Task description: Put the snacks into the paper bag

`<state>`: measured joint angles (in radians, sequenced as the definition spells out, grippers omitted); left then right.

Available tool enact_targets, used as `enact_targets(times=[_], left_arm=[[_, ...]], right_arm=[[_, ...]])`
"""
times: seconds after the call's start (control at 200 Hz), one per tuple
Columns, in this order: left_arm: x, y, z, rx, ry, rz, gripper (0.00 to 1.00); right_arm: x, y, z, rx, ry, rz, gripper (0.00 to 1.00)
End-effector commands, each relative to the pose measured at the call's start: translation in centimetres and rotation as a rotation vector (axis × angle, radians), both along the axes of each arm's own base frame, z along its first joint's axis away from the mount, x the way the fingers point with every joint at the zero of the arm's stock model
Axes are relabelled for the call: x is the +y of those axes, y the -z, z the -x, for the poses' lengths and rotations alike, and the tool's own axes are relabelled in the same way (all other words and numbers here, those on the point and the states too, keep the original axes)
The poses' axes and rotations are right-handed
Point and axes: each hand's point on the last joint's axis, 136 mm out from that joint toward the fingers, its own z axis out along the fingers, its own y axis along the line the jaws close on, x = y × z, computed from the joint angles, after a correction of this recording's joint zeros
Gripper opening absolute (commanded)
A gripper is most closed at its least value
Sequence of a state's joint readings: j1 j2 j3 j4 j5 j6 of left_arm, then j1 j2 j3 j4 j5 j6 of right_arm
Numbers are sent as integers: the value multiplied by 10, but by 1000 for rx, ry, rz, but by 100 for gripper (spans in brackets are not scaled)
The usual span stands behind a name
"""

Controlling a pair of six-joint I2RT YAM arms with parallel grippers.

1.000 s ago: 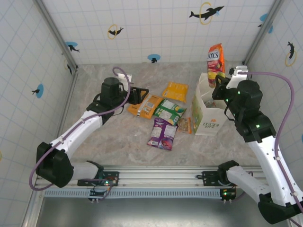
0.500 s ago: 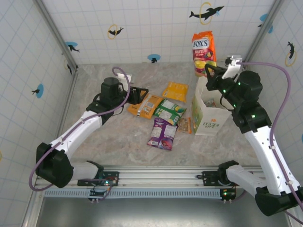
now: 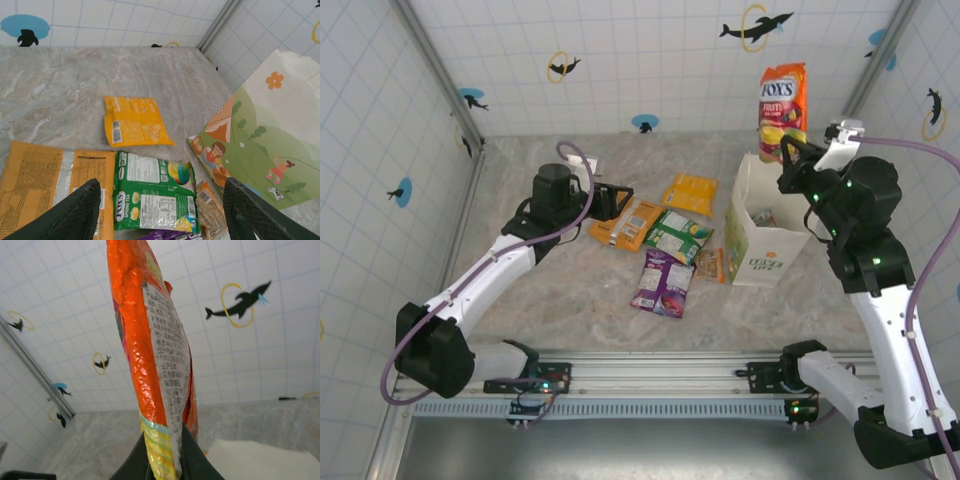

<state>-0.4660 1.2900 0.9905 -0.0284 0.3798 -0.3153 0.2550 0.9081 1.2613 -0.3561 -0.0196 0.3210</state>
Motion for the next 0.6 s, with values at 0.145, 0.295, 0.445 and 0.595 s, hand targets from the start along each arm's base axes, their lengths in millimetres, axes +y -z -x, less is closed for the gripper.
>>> enact_targets(times=[0.145,0.295,0.445,0.595], left_arm=[[-6,3,0,18,16,1,65],[-6,3,-1,18,17,3,65],[-6,5,-1,23,18,1,65],[-6,7,0,31,16,-2,65]], right_arm=[[-8,49,1,213,37,47,0],[-6,68,-6,309,31,32,0],[-9,87,-11,401,50,32,0],[-9,99,-16,469,55,23,0]])
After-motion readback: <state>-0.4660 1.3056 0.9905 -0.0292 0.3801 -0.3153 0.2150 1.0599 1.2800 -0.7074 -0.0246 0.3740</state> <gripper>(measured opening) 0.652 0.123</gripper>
